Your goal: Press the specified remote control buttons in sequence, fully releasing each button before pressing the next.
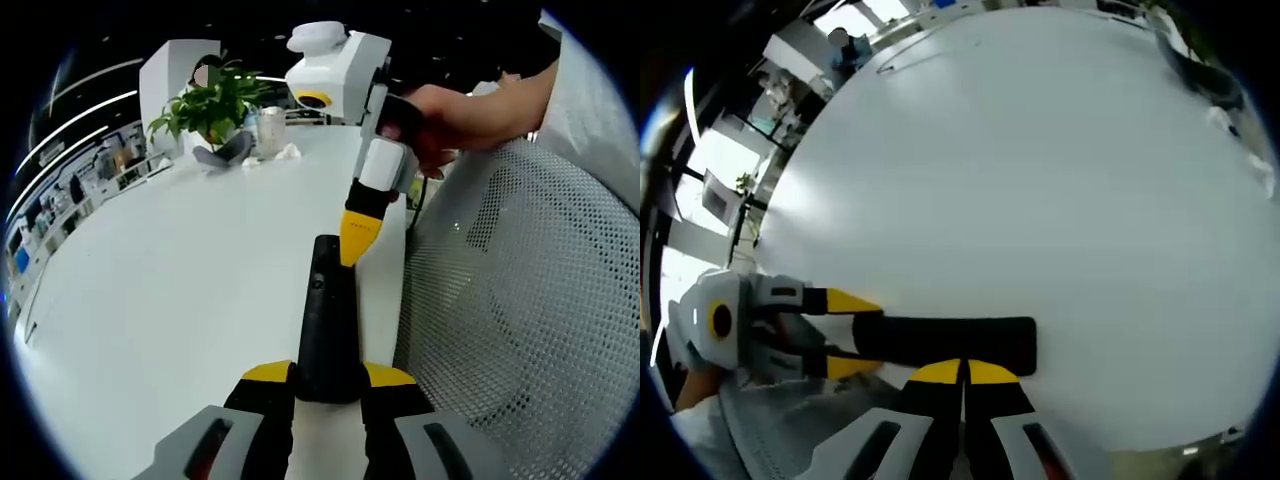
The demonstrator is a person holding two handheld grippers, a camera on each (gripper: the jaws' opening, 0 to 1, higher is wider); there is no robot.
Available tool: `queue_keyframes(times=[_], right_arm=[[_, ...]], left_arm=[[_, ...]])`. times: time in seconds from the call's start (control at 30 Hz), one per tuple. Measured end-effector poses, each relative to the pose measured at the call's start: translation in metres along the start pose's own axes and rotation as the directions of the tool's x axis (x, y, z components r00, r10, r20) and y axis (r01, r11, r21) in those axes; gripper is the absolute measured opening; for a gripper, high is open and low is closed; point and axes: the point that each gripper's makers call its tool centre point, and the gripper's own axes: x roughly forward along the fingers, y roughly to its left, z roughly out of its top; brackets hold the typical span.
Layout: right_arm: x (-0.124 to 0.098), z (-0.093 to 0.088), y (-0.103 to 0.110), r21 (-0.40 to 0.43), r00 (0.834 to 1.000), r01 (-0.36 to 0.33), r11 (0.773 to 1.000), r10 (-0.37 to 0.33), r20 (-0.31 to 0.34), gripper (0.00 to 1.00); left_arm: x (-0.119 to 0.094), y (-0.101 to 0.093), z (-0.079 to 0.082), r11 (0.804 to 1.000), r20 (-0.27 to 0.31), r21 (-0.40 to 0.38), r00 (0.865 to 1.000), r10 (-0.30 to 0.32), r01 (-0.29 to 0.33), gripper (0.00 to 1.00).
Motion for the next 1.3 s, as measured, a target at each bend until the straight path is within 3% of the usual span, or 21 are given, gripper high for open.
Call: queue_keyframes(times=[0.47,0.77,1.0,1.1,1.3], right_arm=[[-0.001,0.001,0.000,-0.064,0.999,0.039,0.997,-0.039,0.000,0.00],[-0.001,0.002,0.000,-0.005,1.000,0.015,1.000,-0.015,-0.005,0.00],[-0.001,0.006,0.002,-0.027,1.000,0.024,0.999,-0.023,0.019,0.00],[-0.005,0.012,0.001,-0.030,0.998,0.036,0.999,-0.034,0.059,0.00],[-0.003,0.011,-0.001,-0.014,0.998,0.027,1.000,-0.027,0.054,0.00]], left_arm=[[0.001,0.001,0.001,1.000,0.000,0.005,1.000,-0.001,0.001,0.25],[0.001,0.000,0.001,1.000,-0.010,0.019,1.000,-0.002,0.003,0.24],[0.001,-0.001,0.001,1.000,-0.009,0.019,1.000,-0.006,0.006,0.24],[0.001,-0.001,0.001,1.000,-0.009,0.019,1.000,-0.007,0.007,0.24],[0.002,-0.003,0.002,1.000,-0.008,0.021,1.000,-0.012,0.013,0.24]])
